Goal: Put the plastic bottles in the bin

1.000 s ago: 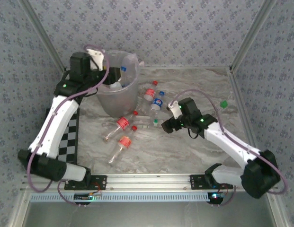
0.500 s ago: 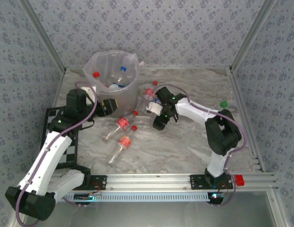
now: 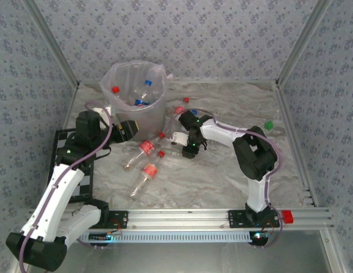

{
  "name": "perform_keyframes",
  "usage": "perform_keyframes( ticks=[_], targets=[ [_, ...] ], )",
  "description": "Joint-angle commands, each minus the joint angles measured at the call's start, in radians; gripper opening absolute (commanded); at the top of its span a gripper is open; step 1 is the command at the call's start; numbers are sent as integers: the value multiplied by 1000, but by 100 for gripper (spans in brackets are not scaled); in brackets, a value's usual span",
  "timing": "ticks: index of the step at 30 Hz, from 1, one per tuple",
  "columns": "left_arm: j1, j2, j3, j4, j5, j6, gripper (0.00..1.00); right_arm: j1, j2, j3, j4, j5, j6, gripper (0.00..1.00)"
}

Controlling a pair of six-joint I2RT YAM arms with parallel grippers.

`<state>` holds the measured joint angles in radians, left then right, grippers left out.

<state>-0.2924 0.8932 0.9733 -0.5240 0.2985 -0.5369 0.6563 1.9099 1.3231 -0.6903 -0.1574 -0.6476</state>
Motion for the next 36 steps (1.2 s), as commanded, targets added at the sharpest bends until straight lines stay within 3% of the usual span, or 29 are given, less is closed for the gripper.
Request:
perform_keyframes(
  ticks=[1, 6, 9, 13, 16, 18, 31, 33, 36],
  targets=[
    [6, 7, 30, 47, 38, -26, 74, -4, -102, -45, -35, -9, 18, 22],
    [4, 22, 41, 148, 100, -95, 77, -19, -302, -188, -9, 16, 154, 22],
    [-17, 34, 34, 258, 152, -161, 81, -27, -468, -312, 111, 23, 286, 22],
    [-135, 79, 100, 286, 127, -142, 86, -26, -701, -518, 387, -87, 466, 19],
    [-243, 121, 137, 302, 70, -103, 90, -24, -830, -657, 623, -157, 614, 12],
    [-300, 157, 144, 317, 39, -81, 93, -19, -881, -718, 729, -166, 674, 12],
    [-458, 379, 169, 464, -18, -112, 99, 36, -952, -746, 858, -132, 692, 13],
    [-466, 390, 153, 503, -6, -130, 94, 44, -943, -744, 866, -124, 690, 13],
    [-470, 404, 141, 529, 4, -151, 78, 50, -930, -742, 878, -119, 684, 13]
  ],
)
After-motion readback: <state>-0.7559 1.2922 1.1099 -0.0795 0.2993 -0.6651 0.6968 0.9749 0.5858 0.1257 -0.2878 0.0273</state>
